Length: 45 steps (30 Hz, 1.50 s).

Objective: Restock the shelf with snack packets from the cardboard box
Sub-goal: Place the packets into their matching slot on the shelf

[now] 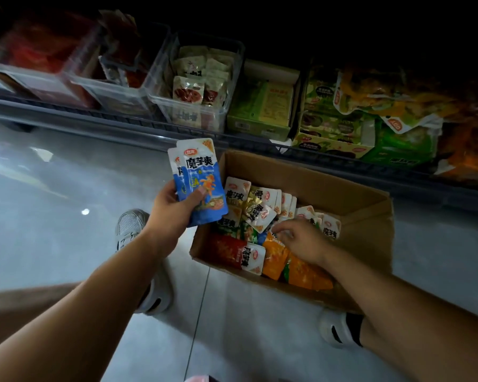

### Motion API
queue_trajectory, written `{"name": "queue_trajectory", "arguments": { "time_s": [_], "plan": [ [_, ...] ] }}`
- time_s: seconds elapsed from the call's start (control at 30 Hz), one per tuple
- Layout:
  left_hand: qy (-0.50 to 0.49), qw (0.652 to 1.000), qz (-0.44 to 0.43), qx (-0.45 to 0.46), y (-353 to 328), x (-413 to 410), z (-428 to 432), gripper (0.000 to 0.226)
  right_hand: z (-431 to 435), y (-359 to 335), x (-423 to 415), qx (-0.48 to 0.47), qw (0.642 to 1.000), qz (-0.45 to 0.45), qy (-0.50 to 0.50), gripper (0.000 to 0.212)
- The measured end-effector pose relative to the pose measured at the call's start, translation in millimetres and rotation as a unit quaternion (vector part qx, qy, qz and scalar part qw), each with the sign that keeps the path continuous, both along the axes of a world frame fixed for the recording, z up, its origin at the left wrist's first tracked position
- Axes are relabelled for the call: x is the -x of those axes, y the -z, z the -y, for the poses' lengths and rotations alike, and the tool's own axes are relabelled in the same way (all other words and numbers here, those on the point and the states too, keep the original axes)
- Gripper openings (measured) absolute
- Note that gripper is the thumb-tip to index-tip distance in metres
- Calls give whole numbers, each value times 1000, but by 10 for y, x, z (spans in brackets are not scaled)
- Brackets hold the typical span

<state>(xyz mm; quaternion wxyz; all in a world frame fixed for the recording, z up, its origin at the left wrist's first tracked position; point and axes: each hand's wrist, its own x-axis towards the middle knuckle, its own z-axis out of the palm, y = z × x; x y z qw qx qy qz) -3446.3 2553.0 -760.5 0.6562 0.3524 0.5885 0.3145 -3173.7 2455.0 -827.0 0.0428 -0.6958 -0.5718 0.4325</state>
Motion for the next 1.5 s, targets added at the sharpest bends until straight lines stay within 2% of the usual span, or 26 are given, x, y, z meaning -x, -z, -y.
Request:
{"name": "queue_trajectory", "arguments": {
  "time_s": [0.13, 0.27, 0.43, 0.6, 0.73, 0.93, 1.0, 1.1, 1.27, 1.37, 1.5],
  "plan": [
    [8, 1000, -1, 10, -6, -6, 1, 23, 10, 269, 121, -23, 991, 50, -121, 36],
    [15, 1000, -7, 4, -16, -48, 3, 29, 126, 451, 51, -2, 969, 134, -206, 54],
    [24, 1000, -6, -2, -39, -83, 4, 21, 173, 470, -110, -38, 949, 204, -238, 49],
    [22, 1000, -9, -7, -60, -81, 19, 21, 265, 511, -165, -26, 952, 205, -224, 55],
    [19, 1000, -10, -7, -58, -88, 26, 27, 218, 507, -147, -26, 971, 195, -139, 60],
    [18, 1000, -13, -5, -37, -92, 10, 33, 61, 510, -205, 2, 972, 184, -144, 65],
    [20, 1000, -12, -4, -33, -94, 2, 35, 16, 505, -231, 32, 974, 180, -131, 59],
    [27, 1000, -12, -5, -25, -93, 0, 34, -33, 480, -275, 81, 981, 155, -88, 41],
    [28, 999, -10, -11, -38, -95, 0, 30, -73, 441, -369, 88, 994, 66, -11, 8],
    [41, 999, -3, -15, -67, -106, 11, 24, -139, 339, -424, 105, 994, 30, 11, 15],
    [55, 998, -6, -27, -103, -109, 22, 30, -222, 154, -487, 83, 994, -21, 68, 16]
  ]
}}
